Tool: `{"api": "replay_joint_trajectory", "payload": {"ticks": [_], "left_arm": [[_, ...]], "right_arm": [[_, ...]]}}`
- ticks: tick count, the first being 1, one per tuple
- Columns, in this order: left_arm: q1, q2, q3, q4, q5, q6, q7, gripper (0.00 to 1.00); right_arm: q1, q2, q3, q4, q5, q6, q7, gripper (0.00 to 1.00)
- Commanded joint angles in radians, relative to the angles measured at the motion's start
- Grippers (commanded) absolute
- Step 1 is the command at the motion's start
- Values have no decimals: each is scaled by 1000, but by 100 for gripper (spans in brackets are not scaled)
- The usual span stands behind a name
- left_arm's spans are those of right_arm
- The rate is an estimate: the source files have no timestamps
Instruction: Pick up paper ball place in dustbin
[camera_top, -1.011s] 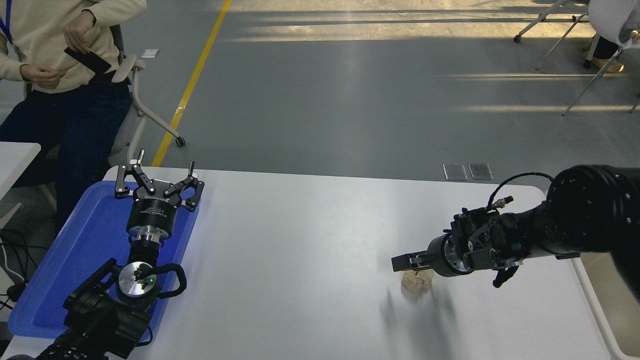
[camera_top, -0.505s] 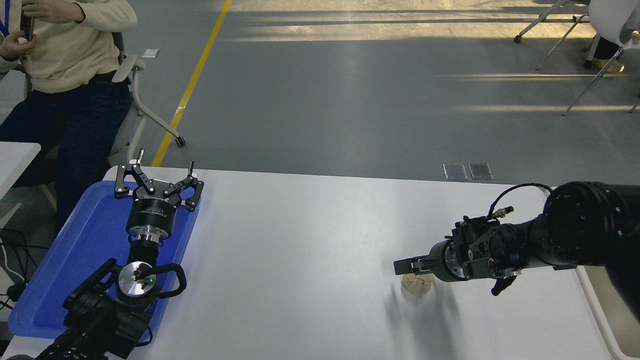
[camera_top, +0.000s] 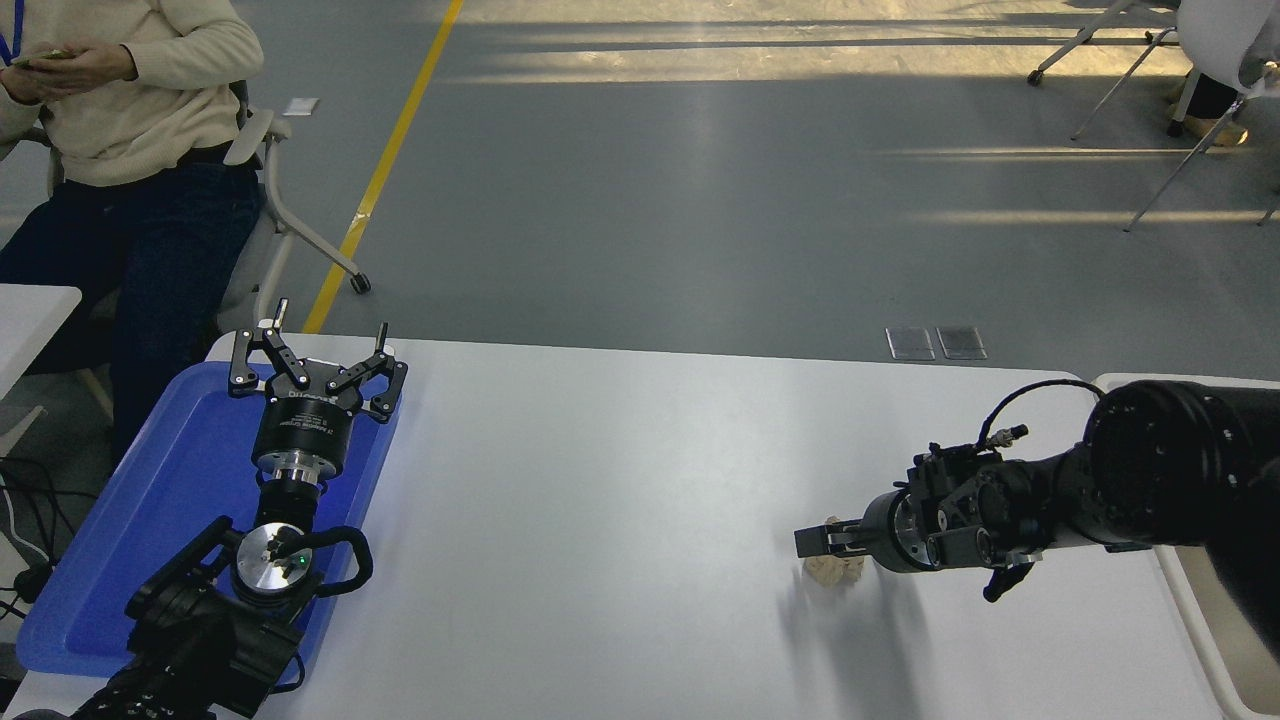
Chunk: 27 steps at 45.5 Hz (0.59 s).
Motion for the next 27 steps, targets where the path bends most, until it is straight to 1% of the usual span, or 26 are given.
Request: {"api": "replay_joint_trajectory", "payload": {"ticks": [1, 4, 9, 10, 13, 17, 19, 23, 27], "left_arm": [[0, 0, 0, 0, 0, -1, 0, 100], [0, 0, 0, 0, 0, 1, 0, 100], [0, 0, 0, 0, 0, -1, 0, 100], [0, 0, 0, 0, 0, 1, 0, 100], [0, 0, 0, 0, 0, -1, 0, 100], [0, 0, 0, 0, 0, 1, 0, 100], [0, 0, 0, 0, 0, -1, 0, 100], [0, 0, 0, 0, 0, 1, 0, 100], [0, 0, 0, 0, 0, 1, 0, 100]], "right_arm": [[-7, 0, 1, -4, 2, 0, -7, 88], [-7, 0, 4, -4, 3, -2, -7, 86], [-10, 0, 12, -4, 5, 0, -7, 79], [-9, 0, 20, -4, 5, -2, -7, 75], [-9, 0, 21, -4, 5, -2, -7, 66], [-6, 0, 23, -1, 3, -2, -7, 59], [0, 0, 23, 2, 2, 0, -7, 58], [11, 0, 27, 10, 2, 0, -6, 50], [20, 0, 27, 15, 0, 1, -6, 40]]}}
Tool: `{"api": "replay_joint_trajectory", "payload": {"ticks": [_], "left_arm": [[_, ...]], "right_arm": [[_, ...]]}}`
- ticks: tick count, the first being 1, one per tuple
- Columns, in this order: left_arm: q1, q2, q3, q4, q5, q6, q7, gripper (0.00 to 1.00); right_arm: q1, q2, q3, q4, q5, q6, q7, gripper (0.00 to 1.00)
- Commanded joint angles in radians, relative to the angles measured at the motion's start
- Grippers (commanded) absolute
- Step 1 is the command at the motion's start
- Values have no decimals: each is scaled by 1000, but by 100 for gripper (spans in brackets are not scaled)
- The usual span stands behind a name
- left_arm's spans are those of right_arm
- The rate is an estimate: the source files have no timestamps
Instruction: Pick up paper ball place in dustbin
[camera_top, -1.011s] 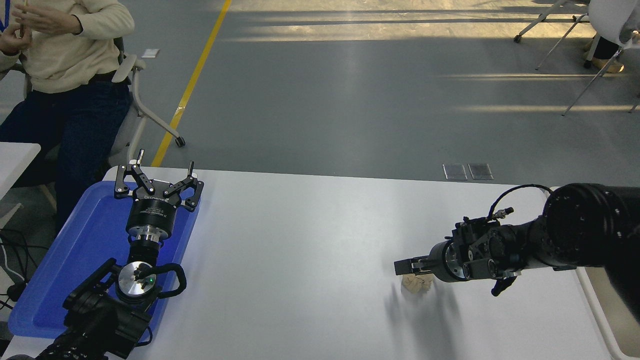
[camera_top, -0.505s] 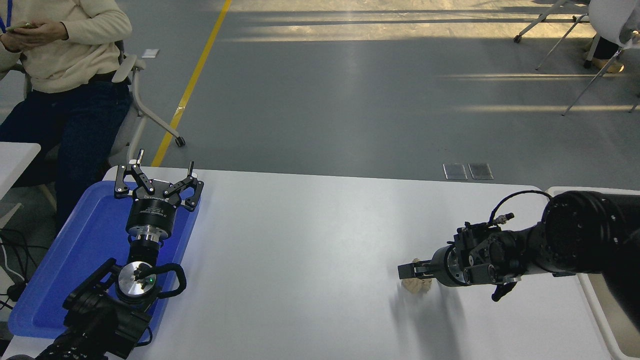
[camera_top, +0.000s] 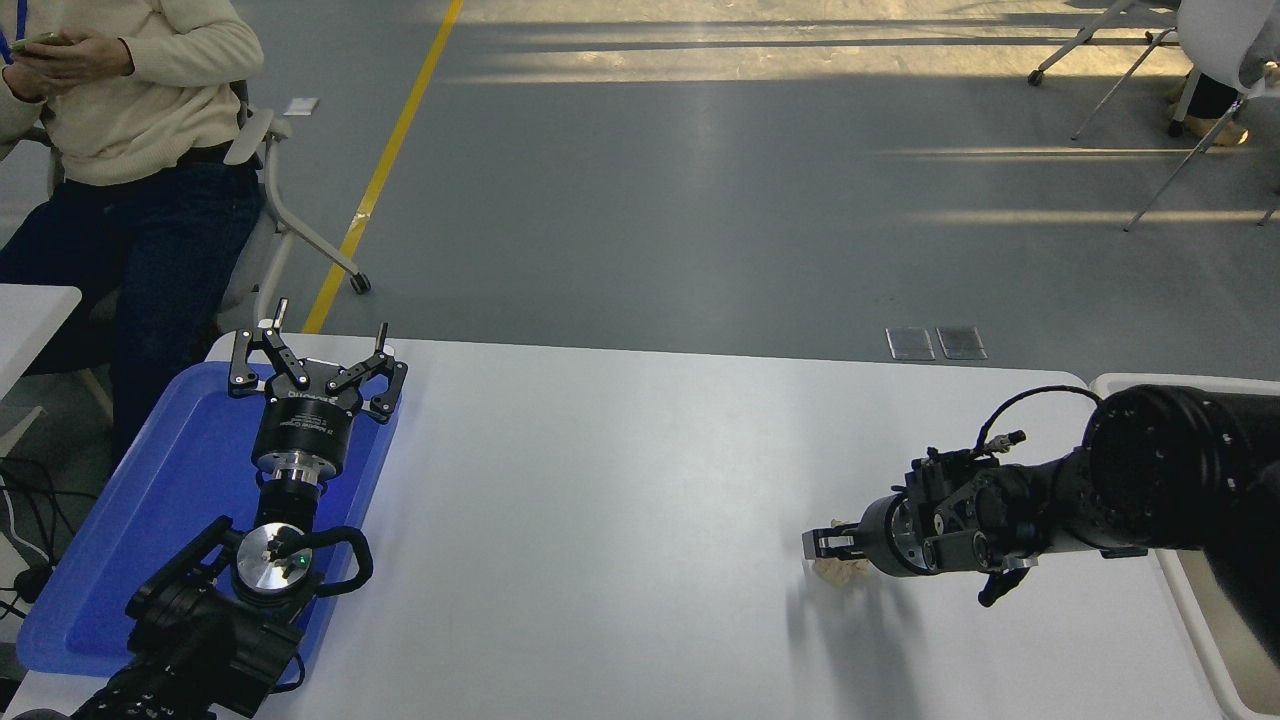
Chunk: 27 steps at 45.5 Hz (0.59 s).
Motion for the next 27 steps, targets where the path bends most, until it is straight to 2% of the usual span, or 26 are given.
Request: {"api": "replay_joint_trajectory", "payload": {"ticks": [1, 3, 6, 11, 27], "left_arm": [[0, 0, 0, 0, 0, 1, 0, 100], [0, 0, 0, 0, 0, -1, 0, 100], [0, 0, 0, 0, 0, 1, 0, 100], [0, 0, 0, 0, 0, 1, 0, 100], [0, 0, 0, 0, 0, 1, 2, 100]], "right_arm": [[22, 0, 6, 11, -2, 2, 1, 39], [32, 0, 5, 16, -2, 5, 1, 34], [43, 0, -1, 36, -4, 7, 1, 13], [60, 0, -9, 63, -7, 6, 4, 3], [238, -15, -41, 221, -14, 6, 7, 4]]}}
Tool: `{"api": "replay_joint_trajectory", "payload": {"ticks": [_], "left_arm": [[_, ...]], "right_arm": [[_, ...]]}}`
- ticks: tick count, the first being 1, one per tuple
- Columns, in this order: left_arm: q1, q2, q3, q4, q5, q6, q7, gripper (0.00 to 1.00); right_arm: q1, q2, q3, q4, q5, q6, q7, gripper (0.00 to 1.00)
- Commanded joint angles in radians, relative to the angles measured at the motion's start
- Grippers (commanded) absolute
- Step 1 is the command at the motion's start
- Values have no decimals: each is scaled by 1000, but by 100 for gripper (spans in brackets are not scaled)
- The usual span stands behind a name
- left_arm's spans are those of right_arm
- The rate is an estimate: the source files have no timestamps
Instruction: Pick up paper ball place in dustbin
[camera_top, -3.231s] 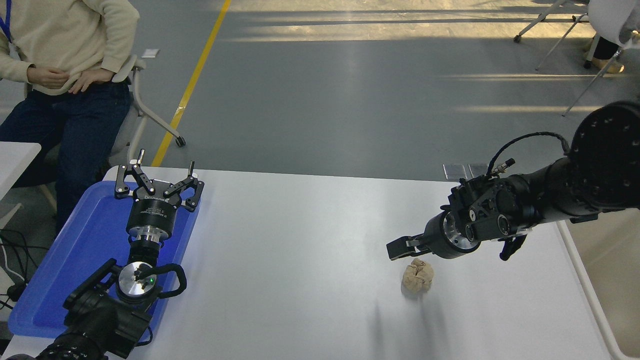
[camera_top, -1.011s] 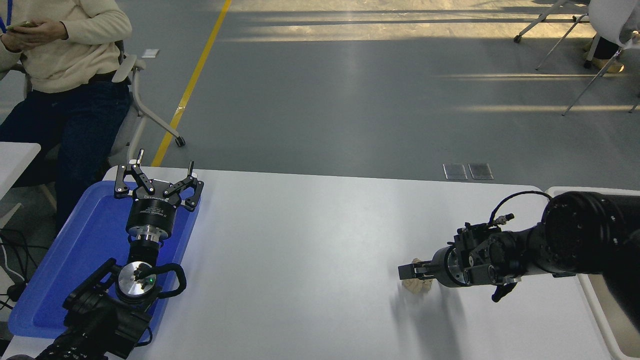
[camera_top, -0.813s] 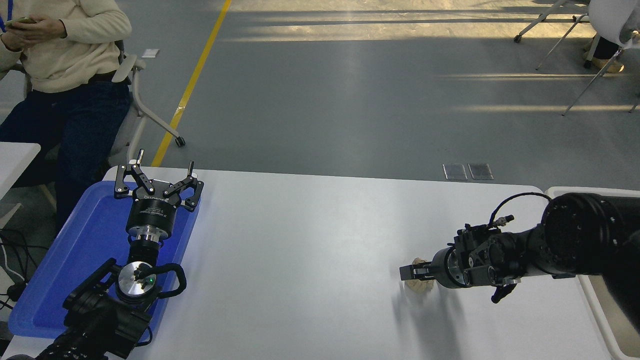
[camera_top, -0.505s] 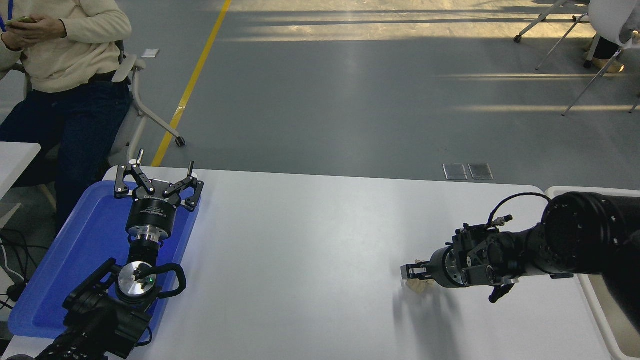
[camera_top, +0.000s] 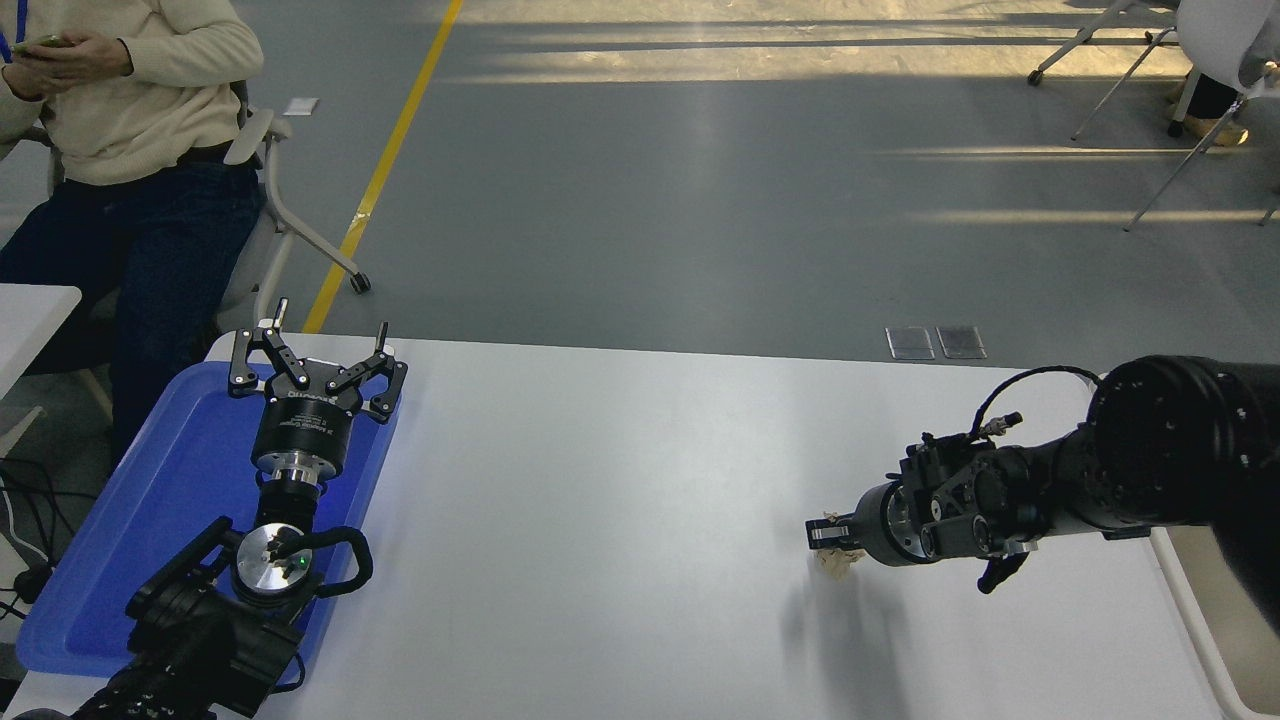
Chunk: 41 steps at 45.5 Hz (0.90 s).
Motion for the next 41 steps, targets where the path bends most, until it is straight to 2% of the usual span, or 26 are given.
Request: {"api": "replay_joint_trajectory", "payload": {"ticks": [1, 25, 41], "left_arm": [[0, 0, 0, 0, 0, 0, 1, 100], [0, 0, 0, 0, 0, 0, 1, 100], [0, 0, 0, 0, 0, 0, 3, 100]], "right_arm": [[131, -20, -32, 120, -5, 2, 4, 4], [524, -161, -136, 421, -22, 24, 6, 6], [786, -192, -218, 512, -21, 157, 9, 7]]}}
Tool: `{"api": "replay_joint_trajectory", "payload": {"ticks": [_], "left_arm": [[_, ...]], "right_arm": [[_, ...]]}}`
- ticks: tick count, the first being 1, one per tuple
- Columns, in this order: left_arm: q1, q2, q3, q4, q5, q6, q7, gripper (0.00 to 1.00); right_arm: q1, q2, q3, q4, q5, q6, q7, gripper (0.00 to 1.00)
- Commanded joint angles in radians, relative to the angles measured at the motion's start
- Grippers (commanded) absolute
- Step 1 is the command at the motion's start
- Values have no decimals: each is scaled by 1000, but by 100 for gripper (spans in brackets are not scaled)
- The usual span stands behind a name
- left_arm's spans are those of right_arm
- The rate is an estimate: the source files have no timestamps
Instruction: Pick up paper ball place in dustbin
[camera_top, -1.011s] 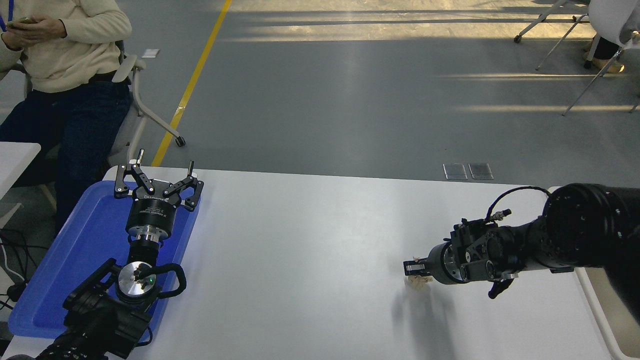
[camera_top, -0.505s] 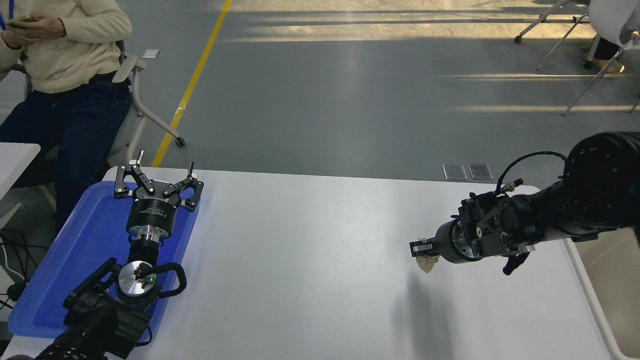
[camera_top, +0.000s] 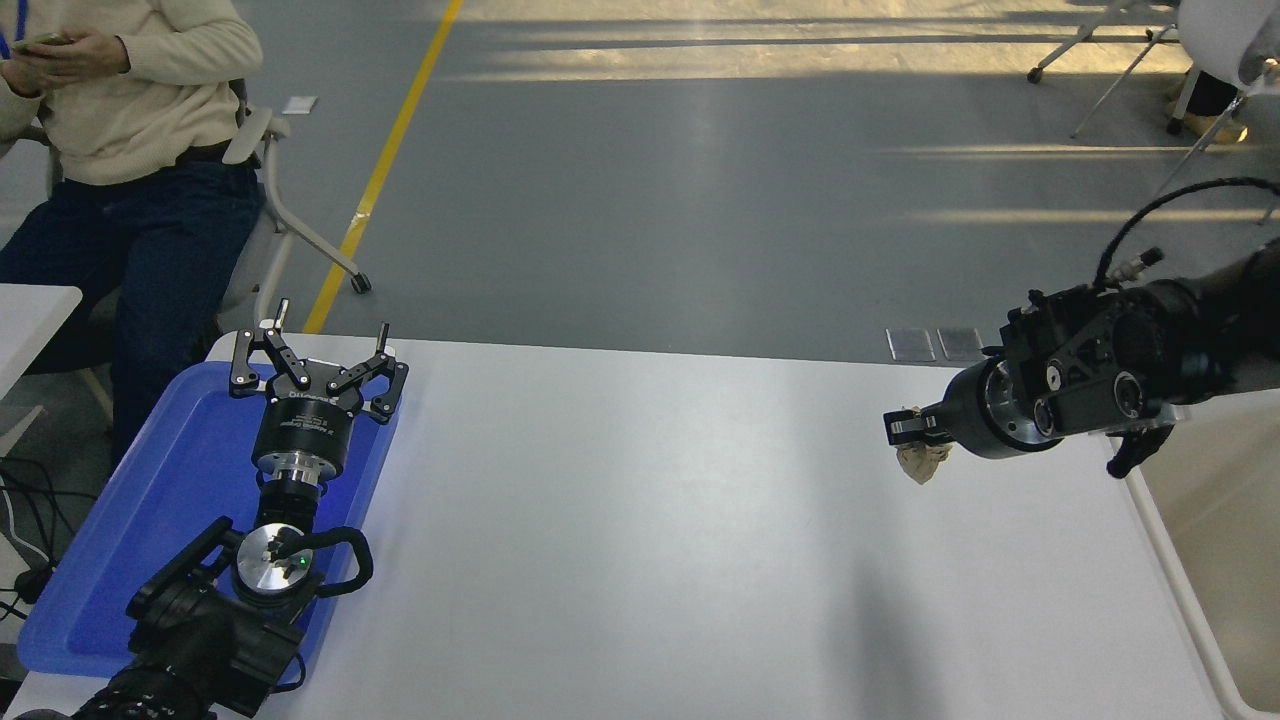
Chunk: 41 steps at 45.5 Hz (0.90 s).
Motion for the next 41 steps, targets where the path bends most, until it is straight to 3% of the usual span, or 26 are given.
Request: {"api": "replay_joint_trajectory", "payload": {"ticks": [1, 24, 41], "left_arm": [[0, 0, 0, 0, 0, 1, 0, 100], [0, 0, 0, 0, 0, 1, -1, 100], [0, 0, 0, 0, 0, 1, -1, 100]], "right_arm": [[179, -23, -58, 71, -1, 77, 2, 7], [409, 23, -37, 140, 21, 229, 14, 7], [482, -47, 35, 148, 36, 431, 42, 12]]}}
